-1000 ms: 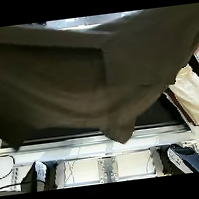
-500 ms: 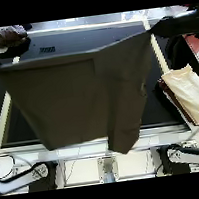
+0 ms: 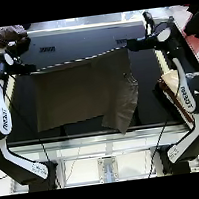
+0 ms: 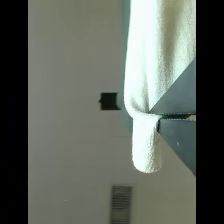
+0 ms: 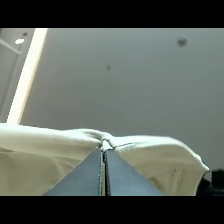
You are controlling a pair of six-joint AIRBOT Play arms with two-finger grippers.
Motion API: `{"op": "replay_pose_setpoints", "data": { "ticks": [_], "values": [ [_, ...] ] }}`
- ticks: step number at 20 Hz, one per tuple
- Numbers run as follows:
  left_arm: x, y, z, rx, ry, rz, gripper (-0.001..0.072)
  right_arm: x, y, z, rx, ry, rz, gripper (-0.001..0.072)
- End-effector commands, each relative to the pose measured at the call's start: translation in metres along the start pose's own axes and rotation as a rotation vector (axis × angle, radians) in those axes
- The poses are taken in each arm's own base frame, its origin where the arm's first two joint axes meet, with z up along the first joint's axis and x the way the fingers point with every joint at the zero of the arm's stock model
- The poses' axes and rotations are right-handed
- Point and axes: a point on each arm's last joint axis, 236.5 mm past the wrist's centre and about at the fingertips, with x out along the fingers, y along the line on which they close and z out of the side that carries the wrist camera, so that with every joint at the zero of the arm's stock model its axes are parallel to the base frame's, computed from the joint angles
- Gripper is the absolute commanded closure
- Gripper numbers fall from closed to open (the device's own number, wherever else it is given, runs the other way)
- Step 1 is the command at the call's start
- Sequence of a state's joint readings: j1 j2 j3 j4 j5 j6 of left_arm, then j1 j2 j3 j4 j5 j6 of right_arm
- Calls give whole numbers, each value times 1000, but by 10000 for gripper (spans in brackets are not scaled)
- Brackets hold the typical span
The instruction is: Fold the shirts.
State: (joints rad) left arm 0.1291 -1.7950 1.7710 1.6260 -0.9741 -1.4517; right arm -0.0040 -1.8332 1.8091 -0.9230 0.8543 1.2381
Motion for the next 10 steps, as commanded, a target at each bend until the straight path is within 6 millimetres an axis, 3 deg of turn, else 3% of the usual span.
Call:
{"op": "replay_pose_setpoints", "data": {
  "ticks": [1,5,8,10],
  "values": [
    [15,-1,9,37,-45,18,699,33,-16,-32,21,75,-12,704],
    [12,-11,-45,60,176,-12,701,27,-11,-75,-54,266,-51,705],
    [-3,-20,-63,75,203,-24,701,12,-33,-106,-149,420,-214,705],
    [-9,-25,-81,83,227,-31,701,8,-35,-116,-176,470,-245,705]
  ]
}}
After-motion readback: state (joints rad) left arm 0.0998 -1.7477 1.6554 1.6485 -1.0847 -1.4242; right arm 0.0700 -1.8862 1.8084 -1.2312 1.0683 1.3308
